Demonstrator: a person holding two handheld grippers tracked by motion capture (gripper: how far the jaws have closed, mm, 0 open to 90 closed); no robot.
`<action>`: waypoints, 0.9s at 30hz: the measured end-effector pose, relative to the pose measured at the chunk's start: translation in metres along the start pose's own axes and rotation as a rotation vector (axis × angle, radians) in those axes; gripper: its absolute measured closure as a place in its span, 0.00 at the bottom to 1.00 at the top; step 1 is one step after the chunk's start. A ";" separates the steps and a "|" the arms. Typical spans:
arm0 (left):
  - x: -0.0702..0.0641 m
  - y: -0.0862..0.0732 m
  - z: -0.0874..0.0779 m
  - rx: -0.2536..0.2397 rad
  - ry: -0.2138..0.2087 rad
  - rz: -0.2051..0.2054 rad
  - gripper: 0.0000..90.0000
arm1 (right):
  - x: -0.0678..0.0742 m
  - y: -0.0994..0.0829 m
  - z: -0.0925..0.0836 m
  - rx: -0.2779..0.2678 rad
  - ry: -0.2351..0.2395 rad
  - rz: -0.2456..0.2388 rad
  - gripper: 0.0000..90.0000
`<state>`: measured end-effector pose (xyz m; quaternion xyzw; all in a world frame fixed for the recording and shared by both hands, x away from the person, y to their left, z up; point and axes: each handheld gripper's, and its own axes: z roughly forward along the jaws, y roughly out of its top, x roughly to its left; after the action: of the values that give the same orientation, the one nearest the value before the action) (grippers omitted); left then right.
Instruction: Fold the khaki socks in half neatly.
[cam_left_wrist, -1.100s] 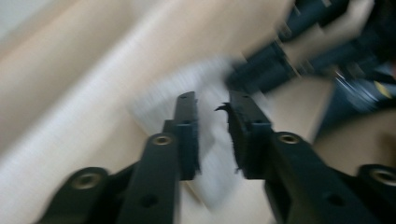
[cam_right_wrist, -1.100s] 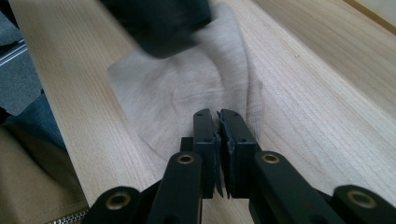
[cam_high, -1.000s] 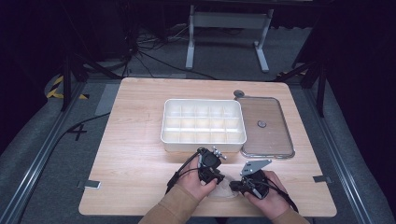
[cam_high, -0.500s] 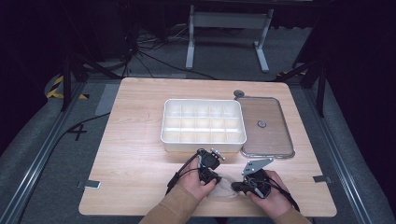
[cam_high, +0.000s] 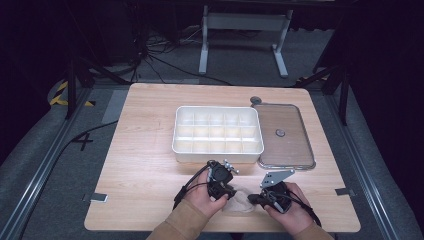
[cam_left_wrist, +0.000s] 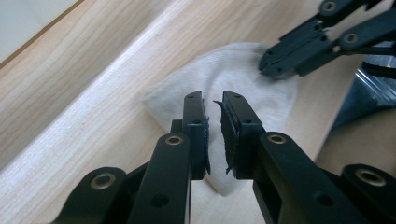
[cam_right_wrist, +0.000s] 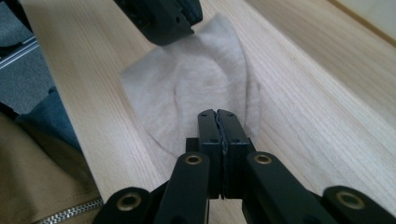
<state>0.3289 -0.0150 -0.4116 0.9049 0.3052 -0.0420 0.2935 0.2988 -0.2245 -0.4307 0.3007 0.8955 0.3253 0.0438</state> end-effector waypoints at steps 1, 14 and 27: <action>-0.003 0.001 0.000 0.009 -0.011 0.003 0.90 | 0.003 0.002 -0.001 -0.016 0.007 -0.002 1.00; 0.000 -0.004 0.021 0.183 -0.059 -0.007 0.94 | -0.003 -0.002 0.010 0.039 0.007 0.019 1.00; 0.001 -0.006 0.021 0.195 -0.070 -0.005 0.94 | -0.008 -0.004 0.008 0.040 -0.013 0.030 1.00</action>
<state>0.3282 -0.0220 -0.4321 0.9264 0.2913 -0.1039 0.2147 0.3055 -0.2271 -0.4411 0.3172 0.8968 0.3059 0.0387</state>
